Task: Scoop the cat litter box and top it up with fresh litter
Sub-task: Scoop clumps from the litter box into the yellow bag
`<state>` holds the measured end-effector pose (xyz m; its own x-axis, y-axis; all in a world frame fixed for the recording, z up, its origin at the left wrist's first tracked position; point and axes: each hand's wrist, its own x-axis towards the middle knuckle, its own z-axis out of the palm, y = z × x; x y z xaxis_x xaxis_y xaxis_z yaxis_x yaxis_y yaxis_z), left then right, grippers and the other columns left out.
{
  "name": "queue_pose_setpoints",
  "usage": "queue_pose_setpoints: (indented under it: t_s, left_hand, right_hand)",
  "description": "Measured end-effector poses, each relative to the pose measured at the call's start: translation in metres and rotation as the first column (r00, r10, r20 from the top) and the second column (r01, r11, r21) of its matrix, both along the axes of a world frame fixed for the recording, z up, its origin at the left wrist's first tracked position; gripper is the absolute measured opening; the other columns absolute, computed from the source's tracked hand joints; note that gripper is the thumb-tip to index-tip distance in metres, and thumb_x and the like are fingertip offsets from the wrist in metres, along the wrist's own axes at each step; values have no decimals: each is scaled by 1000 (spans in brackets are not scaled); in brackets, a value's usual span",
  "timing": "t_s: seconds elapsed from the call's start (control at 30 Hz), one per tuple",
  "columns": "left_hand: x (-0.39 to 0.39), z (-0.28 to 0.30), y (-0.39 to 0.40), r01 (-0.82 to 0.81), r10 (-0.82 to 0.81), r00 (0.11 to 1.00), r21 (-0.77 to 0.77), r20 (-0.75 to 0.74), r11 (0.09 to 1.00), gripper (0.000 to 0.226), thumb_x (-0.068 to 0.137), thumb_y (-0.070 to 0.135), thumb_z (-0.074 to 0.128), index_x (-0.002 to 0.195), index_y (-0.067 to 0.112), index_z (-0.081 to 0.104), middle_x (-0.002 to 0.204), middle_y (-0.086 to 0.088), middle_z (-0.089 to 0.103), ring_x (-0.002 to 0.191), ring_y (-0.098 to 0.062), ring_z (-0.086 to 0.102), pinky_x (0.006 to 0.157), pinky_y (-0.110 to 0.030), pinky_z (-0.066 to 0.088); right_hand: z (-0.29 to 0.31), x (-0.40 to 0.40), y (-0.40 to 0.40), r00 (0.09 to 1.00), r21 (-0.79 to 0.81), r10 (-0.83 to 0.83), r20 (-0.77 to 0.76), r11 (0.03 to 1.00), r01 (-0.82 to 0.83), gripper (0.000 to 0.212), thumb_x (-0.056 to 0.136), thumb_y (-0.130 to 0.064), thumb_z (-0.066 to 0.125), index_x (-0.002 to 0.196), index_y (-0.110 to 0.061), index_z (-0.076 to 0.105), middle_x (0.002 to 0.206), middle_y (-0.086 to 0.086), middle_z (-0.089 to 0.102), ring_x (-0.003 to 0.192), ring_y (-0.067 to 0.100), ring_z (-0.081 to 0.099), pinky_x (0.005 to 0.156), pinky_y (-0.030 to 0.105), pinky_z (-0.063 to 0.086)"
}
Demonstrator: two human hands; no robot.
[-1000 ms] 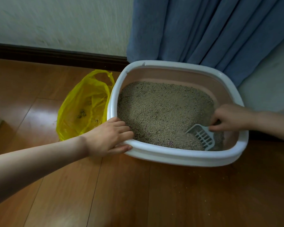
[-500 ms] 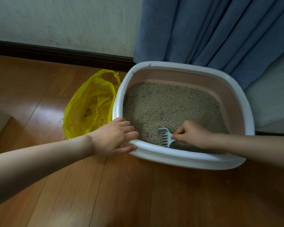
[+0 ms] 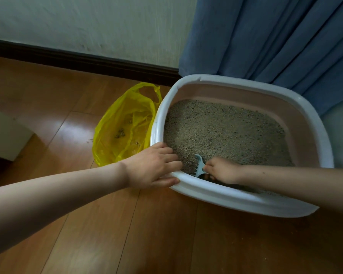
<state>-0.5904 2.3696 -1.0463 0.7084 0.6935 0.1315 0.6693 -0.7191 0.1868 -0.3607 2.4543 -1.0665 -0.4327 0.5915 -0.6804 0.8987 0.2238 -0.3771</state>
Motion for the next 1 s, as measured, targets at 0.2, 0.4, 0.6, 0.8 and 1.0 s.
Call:
queue_pose_setpoints:
  t_s: [0.2,0.4,0.6,0.8,1.0]
  left_hand:
    - [-1,1,-1,-6,6,1000,0,-15,1000,26,99,43,46,95,18,52,86,0,55,80,-22,49,84,-34,34]
    - [0,4,-2,-14,14,999,-14,-39,1000,26,99,44,46,95,19,53,88,1,56,83,-20,49,86,-34,35]
    - [0,4,-2,-27,26,999,-12,-42,1000,29,99,45,44,95,18,54,87,1,56,81,-21,48,86,-34,35]
    - [0,3,-1,-21,21,999,10,-44,1000,31,100,44,43,93,17,56,86,0,56,81,-22,49,84,-35,37]
    - [0,1,-1,-24,24,999,13,-49,1000,32,100,45,42,93,18,55,86,0,56,81,-23,49,84,-35,36]
  right_hand:
    - [-3,-1,2,999,123,0,-55,992,7,34,101,-34,40,73,-24,57,70,-5,55,63,9,49,56,22,33]
    - [-3,-1,6,982,103,-60,-179,991,80,36,101,-37,40,72,-23,55,68,-1,54,61,15,48,59,29,36]
    - [17,2,32,966,147,-145,-212,973,178,34,101,-35,40,74,-21,56,67,1,53,56,15,44,57,29,36]
    - [34,25,46,963,210,-191,-192,950,231,35,101,-34,41,73,-20,57,65,0,53,53,15,43,54,28,34]
    - [43,39,38,961,159,-181,-208,963,216,34,101,-29,43,73,-17,58,62,-1,52,51,14,42,52,27,34]
